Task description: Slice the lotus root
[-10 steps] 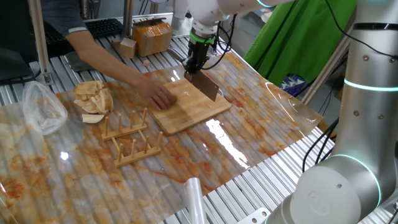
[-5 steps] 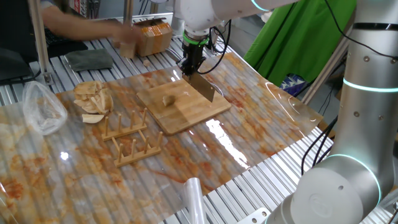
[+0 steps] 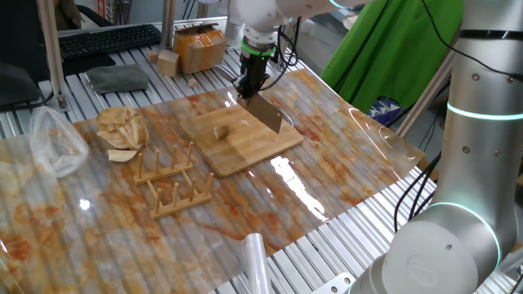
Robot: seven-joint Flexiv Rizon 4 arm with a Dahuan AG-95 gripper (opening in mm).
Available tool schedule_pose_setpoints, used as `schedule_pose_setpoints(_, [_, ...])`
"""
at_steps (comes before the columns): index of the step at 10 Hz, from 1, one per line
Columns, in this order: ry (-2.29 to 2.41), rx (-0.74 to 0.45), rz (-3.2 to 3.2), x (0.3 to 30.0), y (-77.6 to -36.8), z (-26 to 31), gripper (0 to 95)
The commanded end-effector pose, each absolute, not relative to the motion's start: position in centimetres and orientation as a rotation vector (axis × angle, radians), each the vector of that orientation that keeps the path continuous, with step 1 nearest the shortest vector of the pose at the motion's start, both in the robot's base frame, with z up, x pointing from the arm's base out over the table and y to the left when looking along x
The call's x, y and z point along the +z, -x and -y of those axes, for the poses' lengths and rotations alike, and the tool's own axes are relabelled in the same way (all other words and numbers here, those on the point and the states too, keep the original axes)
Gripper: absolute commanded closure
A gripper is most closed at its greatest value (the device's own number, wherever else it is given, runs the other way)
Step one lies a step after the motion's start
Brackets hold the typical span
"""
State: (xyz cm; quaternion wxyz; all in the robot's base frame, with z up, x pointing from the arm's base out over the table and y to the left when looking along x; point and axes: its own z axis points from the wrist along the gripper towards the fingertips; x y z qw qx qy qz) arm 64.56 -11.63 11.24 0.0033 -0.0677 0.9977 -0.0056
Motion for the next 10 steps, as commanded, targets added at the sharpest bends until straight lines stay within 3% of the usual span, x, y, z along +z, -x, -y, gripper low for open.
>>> schedule_pose_setpoints(1, [-0.001,0.028,-3.149,11.1,-64.5,11.0,95.0])
schedule_pose_setpoints(10, [-0.117,0.060,-3.129,8.8,-65.4,6.4,95.0])
